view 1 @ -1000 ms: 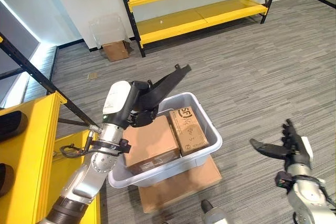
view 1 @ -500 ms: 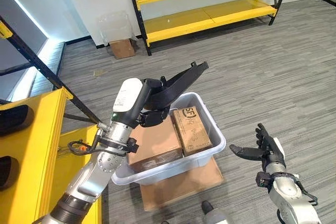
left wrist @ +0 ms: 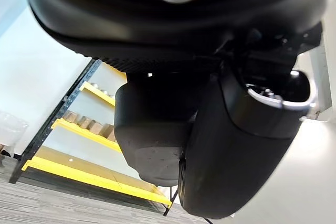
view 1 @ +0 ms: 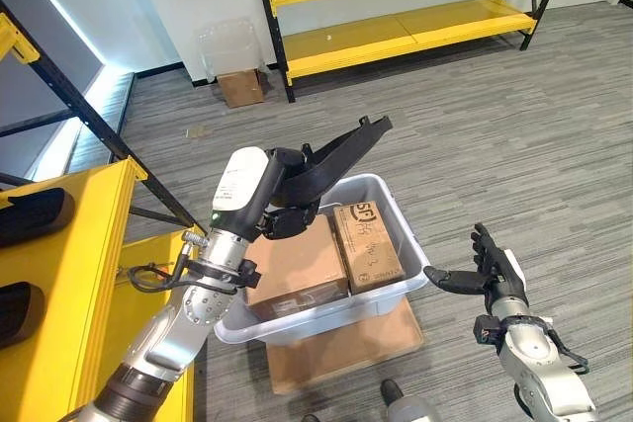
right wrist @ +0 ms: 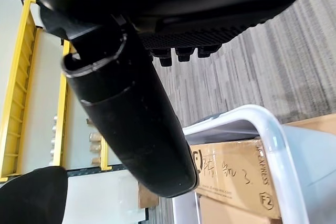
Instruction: Move parts from the plastic box to the shelf.
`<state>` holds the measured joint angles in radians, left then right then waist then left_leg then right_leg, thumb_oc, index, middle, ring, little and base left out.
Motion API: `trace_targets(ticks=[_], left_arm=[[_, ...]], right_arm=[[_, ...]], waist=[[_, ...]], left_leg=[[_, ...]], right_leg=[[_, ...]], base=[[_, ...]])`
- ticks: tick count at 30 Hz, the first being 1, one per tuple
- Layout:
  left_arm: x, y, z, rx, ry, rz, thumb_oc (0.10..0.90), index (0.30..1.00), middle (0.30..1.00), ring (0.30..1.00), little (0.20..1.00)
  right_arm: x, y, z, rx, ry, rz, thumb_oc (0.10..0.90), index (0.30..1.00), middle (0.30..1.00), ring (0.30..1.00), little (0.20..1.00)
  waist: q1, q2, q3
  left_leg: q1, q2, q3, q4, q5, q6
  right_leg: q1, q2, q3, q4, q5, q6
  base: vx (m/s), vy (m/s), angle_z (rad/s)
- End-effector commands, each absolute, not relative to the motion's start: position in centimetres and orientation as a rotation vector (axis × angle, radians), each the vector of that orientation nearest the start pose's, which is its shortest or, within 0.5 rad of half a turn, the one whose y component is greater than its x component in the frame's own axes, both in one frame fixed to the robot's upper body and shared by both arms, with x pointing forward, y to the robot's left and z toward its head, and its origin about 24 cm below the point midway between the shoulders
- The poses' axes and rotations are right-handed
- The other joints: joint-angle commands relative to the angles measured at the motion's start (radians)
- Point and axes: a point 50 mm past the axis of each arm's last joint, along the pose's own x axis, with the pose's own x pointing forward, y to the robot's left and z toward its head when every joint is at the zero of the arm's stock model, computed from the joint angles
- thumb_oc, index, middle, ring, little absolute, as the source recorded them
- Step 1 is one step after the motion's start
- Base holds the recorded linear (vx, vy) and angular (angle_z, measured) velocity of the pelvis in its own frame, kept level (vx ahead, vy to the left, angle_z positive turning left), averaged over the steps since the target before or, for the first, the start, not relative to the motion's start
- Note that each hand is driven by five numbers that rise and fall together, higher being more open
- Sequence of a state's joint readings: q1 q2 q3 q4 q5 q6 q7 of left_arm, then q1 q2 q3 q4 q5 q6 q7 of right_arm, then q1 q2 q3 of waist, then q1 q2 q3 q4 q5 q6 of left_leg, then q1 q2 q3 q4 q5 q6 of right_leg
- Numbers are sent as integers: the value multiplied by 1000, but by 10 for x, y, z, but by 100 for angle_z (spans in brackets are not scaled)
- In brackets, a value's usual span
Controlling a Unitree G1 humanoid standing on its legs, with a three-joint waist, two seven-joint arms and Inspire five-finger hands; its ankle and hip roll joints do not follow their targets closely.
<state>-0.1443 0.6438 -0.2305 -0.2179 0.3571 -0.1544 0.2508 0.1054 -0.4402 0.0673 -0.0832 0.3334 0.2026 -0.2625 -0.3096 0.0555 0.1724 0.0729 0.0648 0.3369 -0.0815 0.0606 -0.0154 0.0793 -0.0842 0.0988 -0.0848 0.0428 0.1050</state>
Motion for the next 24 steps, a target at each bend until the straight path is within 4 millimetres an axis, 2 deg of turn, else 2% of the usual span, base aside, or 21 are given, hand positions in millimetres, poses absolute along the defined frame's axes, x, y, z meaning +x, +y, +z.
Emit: trace_targets(ticks=[1,2,4,7,9,11,12,13,15,17,18,19,20,21,24], left_arm=[[249,164,220,754,-1006,55,400,300,300,300,300],[245,164,222,749,-1025,65,400,300,300,300,300],[244,164,223,747,-1030,71,400,300,300,300,300],[242,167,225,736,-1041,123,400,300,300,300,300],[241,168,224,723,-1046,141,400,300,300,300,300],[238,172,222,691,-1057,167,400,300,300,300,300],[237,173,223,681,-1064,171,400,300,300,300,300],[237,173,223,676,-1070,175,400,300,300,300,300],[238,173,225,661,-1086,176,400,300,300,300,300],[238,174,227,661,-1102,185,400,300,300,300,300],[237,175,229,665,-1114,190,400,300,300,300,300],[236,175,234,670,-1141,183,400,300,300,300,300],[236,174,238,676,-1150,172,400,300,300,300,300],[238,171,240,680,-1153,161,400,300,300,300,300],[237,166,246,687,-1186,138,400,300,300,300,300]], right_arm=[[252,-220,87,-183,-61,-159,900,1000,1000,1000,1000],[254,-218,91,-183,-81,-159,900,1000,1000,1000,1000],[254,-218,93,-183,-89,-159,900,1000,1000,1000,1000],[257,-216,104,-217,-136,-144,900,1000,1000,1000,1000],[258,-217,109,-232,-148,-140,900,1000,1000,1000,1000],[259,-219,116,-280,-178,-149,900,1000,1000,1000,1000],[258,-220,118,-280,-183,-157,900,1000,1000,1000,1000],[257,-223,121,-279,-185,-174,900,1000,1000,1000,1000],[257,-226,122,-282,-187,-195,900,1000,1000,1000,1000],[259,-227,119,-273,-195,-206,900,1000,1000,1000,1000],[260,-228,117,-270,-201,-211,900,1000,1000,1000,1000],[259,-231,115,-264,-207,-242,900,1000,1000,1000,1000],[259,-234,110,-247,-201,-272,900,1000,1000,1000,1000],[259,-237,106,-240,-190,-293,900,1000,1000,1000,1000],[259,-242,103,-239,-171,-335,900,1000,1000,1000,1000]], waist=[[34,6,-61],[51,8,-49],[55,11,-44],[81,30,-18],[89,39,-9],[91,52,4],[82,56,8],[71,59,10],[55,58,12],[54,47,13],[56,36,15],[59,17,10],[60,5,5],[58,9,-5],[26,43,-17]], left_leg=[[34,74,-72,43,-90,-32],[13,78,-101,61,-84,-34],[3,80,-116,67,-82,-36],[-30,98,-165,77,-54,-57],[-43,113,-177,69,-28,-73],[-69,151,-145,62,28,-97],[-77,164,-113,64,51,-103],[-84,177,-55,74,74,-108],[-77,183,24,124,63,-108],[-75,181,62,206,28,-101],[-77,183,69,272,20,-100],[-58,198,50,389,3,-118],[-47,208,46,452,18,-109],[-24,193,30,440,5,-102],[69,158,88,269,-68,-85]], right_leg=[[-75,-18,-93,163,-92,28],[-81,-13,-106,201,-115,13],[-87,-10,-112,222,-131,6],[-100,-3,-152,289,-186,-24],[-102,-4,-172,299,-198,-34],[-97,-15,-215,306,-209,-46],[-90,-20,-238,302,-208,-48],[-82,-27,-273,290,-201,-48],[-73,-38,-318,280,-194,-50],[-73,-43,-332,268,-180,-55],[-70,-41,-330,256,-168,-58],[-67,-38,-322,252,-170,-67],[-80,-35,-335,250,-147,-81],[-87,-35,-327,248,-140,-76],[-110,-53,-325,261,-142,-33]], base=[[-131,-133,23],[-141,-122,20],[-123,-93,22],[-125,-45,28],[-117,41,40],[-138,85,34],[-181,72,49],[-213,52,76],[-222,28,108],[-212,-10,126],[-219,1,92],[-284,67,68],[-230,174,110],[-183,284,101],[0,410,83]])
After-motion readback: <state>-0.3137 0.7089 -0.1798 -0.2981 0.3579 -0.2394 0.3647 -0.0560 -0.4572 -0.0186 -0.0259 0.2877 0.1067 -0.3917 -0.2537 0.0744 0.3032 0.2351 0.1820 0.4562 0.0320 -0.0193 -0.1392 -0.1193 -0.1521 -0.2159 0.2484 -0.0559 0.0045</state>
